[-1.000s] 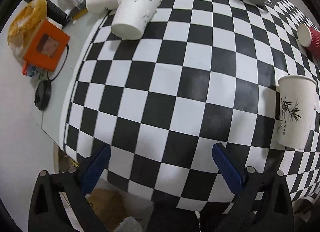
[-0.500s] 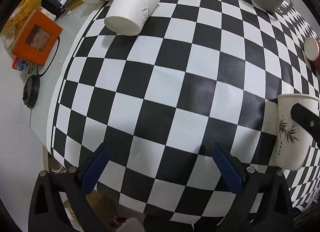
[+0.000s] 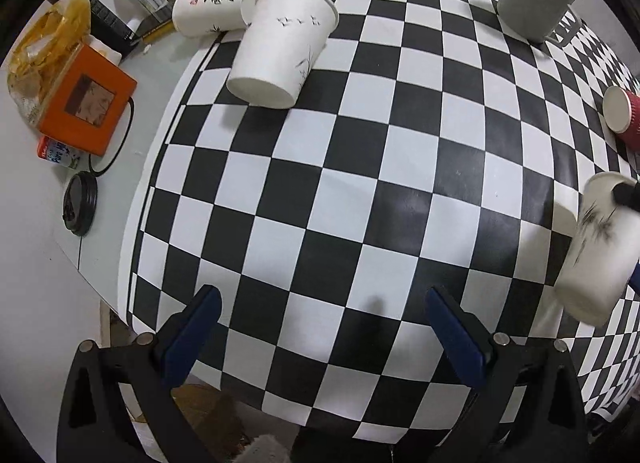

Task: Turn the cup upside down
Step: 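Rotate the white cup with the right gripper so its opening faces down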

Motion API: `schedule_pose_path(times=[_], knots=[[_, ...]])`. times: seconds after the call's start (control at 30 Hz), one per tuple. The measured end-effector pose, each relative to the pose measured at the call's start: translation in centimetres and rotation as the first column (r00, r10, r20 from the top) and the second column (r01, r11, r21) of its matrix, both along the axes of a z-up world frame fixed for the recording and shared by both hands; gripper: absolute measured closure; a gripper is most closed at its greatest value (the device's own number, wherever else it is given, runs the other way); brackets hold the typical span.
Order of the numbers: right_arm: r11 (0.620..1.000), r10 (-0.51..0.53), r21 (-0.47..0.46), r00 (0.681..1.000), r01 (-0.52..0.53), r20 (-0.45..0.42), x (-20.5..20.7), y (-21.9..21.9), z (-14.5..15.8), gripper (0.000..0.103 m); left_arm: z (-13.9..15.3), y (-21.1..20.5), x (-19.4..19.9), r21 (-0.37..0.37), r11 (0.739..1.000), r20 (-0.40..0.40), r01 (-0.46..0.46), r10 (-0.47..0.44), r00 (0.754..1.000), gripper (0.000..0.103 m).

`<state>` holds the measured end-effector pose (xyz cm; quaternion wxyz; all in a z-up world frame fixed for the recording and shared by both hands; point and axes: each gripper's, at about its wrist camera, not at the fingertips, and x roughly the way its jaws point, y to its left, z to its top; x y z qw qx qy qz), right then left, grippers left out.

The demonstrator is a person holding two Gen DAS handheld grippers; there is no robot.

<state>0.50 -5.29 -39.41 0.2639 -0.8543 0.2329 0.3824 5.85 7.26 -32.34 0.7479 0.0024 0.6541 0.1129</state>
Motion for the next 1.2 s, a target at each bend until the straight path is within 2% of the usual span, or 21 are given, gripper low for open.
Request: schedule_pose_path(times=[0.07, 0.1, 0.13, 0.2, 0.23, 0.3, 0.33, 0.4, 0.43, 0.5, 0.53, 0.57, 0.63, 0.67, 0.77, 0.9, 0.97, 1.1, 1.2], knots=[[0.976, -0.215, 0.031, 0.976, 0.216, -0.031, 1.9, 0.6, 0.8, 0.042, 0.4, -0.2, 0.1, -0.002, 1.000, 0.006, 0.007, -0.006, 1.000, 0.000], [0.934, -0.352, 0.050, 0.934, 0.355, -0.056, 3.3, 0.9, 1.2, 0.042, 0.5, -0.6, 0.1, -0.002, 1.000, 0.009, 0.010, -0.010, 1.000, 0.000], [0.873, -0.480, 0.062, 0.874, 0.485, -0.081, 4.7, 0.9, 1.6, 0.042, 0.7, -0.7, 0.2, -0.003, 1.000, 0.013, 0.017, -0.017, 1.000, 0.000], [0.754, -0.644, 0.074, 0.756, 0.653, -0.116, 6.9, 0.6, 2.1, 0.042, 1.1, -1.7, 0.3, -0.006, 1.000, 0.018, 0.027, -0.027, 0.999, 0.000], [0.642, -0.750, 0.075, 0.645, 0.763, -0.149, 8.5, 0.1, 2.4, 0.042, 1.3, -2.0, 0.5, -0.007, 0.999, 0.022, 0.036, -0.036, 0.999, 0.000], [0.482, -0.855, 0.062, 0.484, 0.874, -0.185, 10.5, -0.6, 2.6, 0.042, 1.6, -2.6, 0.9, -0.005, 0.998, 0.028, 0.056, -0.056, 0.998, 0.000], [0.378, -0.902, 0.053, 0.380, 0.924, -0.204, 11.6, -1.3, 2.6, 0.042, 1.7, -3.0, 1.1, -0.004, 0.998, 0.033, 0.066, -0.066, 0.997, 0.000], [0.212, -0.946, 0.029, 0.213, 0.977, -0.244, 13.1, -2.7, 2.6, 0.042, 2.0, -3.5, 1.3, -0.002, 0.997, 0.038, 0.083, -0.082, 0.996, 0.000], [0.155, -0.954, 0.021, 0.155, 0.988, -0.257, 13.5, -3.3, 2.6, 0.042, 2.1, -3.7, 1.5, -0.003, 0.996, 0.041, 0.091, -0.091, 0.995, 0.000], [0.013, -0.958, -0.009, 0.010, 1.000, -0.288, 14.4, -4.6, 2.3, 0.042, 2.3, -4.1, 1.7, -0.007, 0.995, 0.044, 0.100, -0.100, 0.994, 0.000], [-0.040, -0.954, -0.021, -0.044, 0.999, -0.297, 14.6, -5.1, 2.1, 0.042, 2.3, -4.3, 1.9, -0.007, 0.994, 0.045, 0.106, -0.106, 0.993, 0.000], [-0.114, -0.944, -0.045, -0.122, 0.992, -0.307, 15.1, -5.9, 1.9, 0.042, 2.3, -4.6, 1.9, -0.010, 0.994, 0.044, 0.110, -0.109, 0.993, 0.000], [-0.232, -0.917, -0.078, -0.245, 0.970, -0.315, 15.7, -7.4, 1.3, 0.042, 2.4, -5.0, 2.0, -0.015, 0.993, 0.044, 0.116, -0.116, 0.992, 0.000], [-0.259, -0.910, -0.085, -0.272, 0.962, -0.313, 15.8, -7.8, 1.0, 0.042, 2.3, -5.2, 2.0, -0.016, 0.992, 0.043, 0.121, -0.121, 0.992, 0.000], [-0.314, -0.890, -0.087, -0.325, 0.945, -0.320, 16.3, -8.4, 0.6, 0.039, 2.1, -5.7, 2.1, -0.022, 0.991, 0.035, 0.131, -0.130, 0.991, 0.000], [-0.357, -0.888, -0.093, -0.369, 0.929, -0.274, 17.5, -9.2, -0.1, 0.034, 1.9, -6.1, 2.2, -0.032, 0.990, 0.030, 0.137, -0.136, 0.990, 0.000], [-0.357, -0.891, -0.082, -0.366, 0.930, -0.269, 17.8, -9.3, 0.0, 0.023, 1.8, -6.1, 2.3, -0.038, 0.991, 0.027, 0.132, -0.131, 0.991, 0.000], [-0.334, -0.897, -0.039, -0.331, 0.942, -0.294, 19.0, -9.1, 1.5, 0.022, 1.4, -5.8, 2.6, -0.063, 0.992, 0.018, 0.114, -0.113, 0.993, 0.000], [-0.317, -0.900, -0.019, -0.307, 0.948, -0.311, 20.1, -8.1, 1.3, 0.022, 0.9, -5.6, 2.9, -0.091, 0.991, 0.006, 0.101, -0.101, 0.995, 0.000]])
